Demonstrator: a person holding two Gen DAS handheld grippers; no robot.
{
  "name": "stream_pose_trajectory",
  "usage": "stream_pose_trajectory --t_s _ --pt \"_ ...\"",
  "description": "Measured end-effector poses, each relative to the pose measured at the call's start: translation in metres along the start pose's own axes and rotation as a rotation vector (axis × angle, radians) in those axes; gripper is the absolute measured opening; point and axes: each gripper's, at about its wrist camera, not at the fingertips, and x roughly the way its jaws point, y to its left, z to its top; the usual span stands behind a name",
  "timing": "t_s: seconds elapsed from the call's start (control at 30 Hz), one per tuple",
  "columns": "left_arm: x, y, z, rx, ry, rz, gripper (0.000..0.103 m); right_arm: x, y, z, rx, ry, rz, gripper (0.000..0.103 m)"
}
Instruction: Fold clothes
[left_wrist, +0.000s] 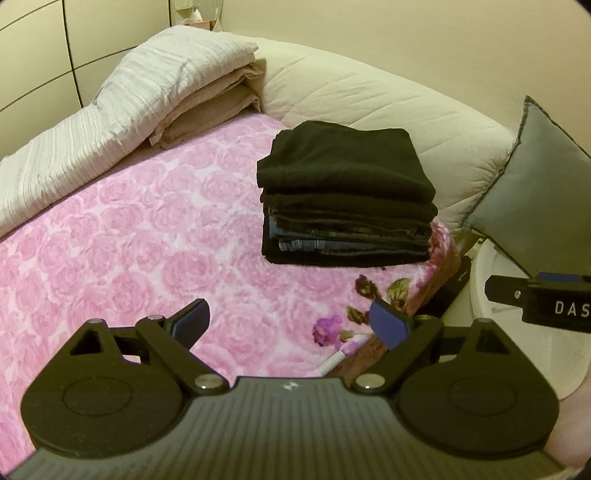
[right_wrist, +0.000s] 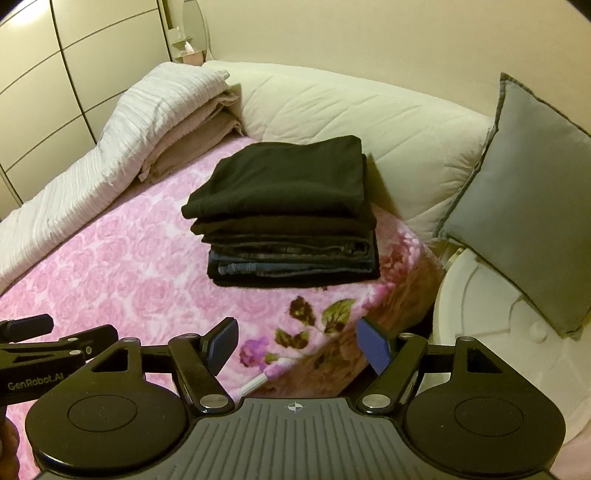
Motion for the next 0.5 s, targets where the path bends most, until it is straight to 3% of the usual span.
stream_pose_trajectory --t_s 0.5 --pt "0.0098 0.0054 -0.0044 -0.032 0.043 0.017 0.092 0.0064 0.0080 -0.0023 -0.019 0.020 -0.003 0.074"
